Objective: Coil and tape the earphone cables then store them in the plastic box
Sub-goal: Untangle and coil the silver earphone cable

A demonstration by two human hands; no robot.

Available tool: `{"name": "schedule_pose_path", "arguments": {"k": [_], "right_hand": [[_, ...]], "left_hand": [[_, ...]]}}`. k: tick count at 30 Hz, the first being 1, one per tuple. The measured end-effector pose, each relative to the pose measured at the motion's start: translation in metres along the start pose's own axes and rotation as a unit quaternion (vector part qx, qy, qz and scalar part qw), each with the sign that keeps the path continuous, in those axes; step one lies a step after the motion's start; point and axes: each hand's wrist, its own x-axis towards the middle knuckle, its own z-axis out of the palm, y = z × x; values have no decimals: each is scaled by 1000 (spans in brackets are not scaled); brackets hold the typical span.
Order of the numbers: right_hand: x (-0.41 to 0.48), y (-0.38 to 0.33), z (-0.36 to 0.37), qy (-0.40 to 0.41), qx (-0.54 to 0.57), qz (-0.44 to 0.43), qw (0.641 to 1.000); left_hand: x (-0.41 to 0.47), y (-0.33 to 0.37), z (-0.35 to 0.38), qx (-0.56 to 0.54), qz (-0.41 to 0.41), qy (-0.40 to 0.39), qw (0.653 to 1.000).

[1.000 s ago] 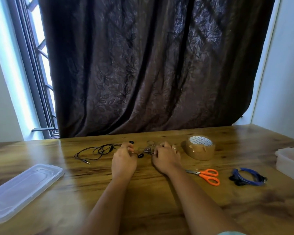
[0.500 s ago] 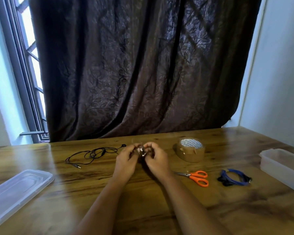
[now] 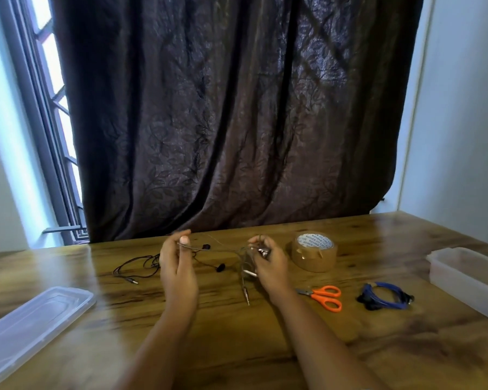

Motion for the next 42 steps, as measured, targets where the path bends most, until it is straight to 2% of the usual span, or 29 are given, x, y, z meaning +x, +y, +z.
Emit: {"name": "schedule_pose_path", "arguments": {"k": [2,5,8,10,17,20,22,26,28,30,37,39,42], "right_hand": [[2,-4,1,18,59,44,997],[0,-13,2,-17,140,108,984],[-3,-19,4,-86,175,134,972],[-3,-21,5,-113,209,149,960],[-6,-26,5,-190,308,189,913],[-6,-31,10,-220,307,188,907],[-3,-32,11,-235,308,177,905],[-3,-28,7,-269,270,164,910],[-3,-28,6,-282,282,175,900],[-2,-31,7,-294,292,180,892],[-1,-31,14,-225,278,169,918],[-1,-30,14,-202,247,159,934],[1,-30,13,-188,178,122,958]], "left_hand": [[0,2,-13,25,-11,-7,1000],[0,1,-27,150,43,-54,986],[4,-13,-23,291,86,-117,946],[3,-19,-16,337,108,-167,920],[-6,-5,2,262,148,-147,942],[-8,-5,3,253,129,-148,947],[-4,-9,2,210,123,-152,958],[2,-19,2,177,64,-210,959],[3,-19,2,148,29,-221,964],[5,-20,0,107,33,-220,969],[8,-21,-1,145,38,-153,977],[10,-23,-1,178,61,-156,970],[10,-26,1,165,71,-153,972]]}}
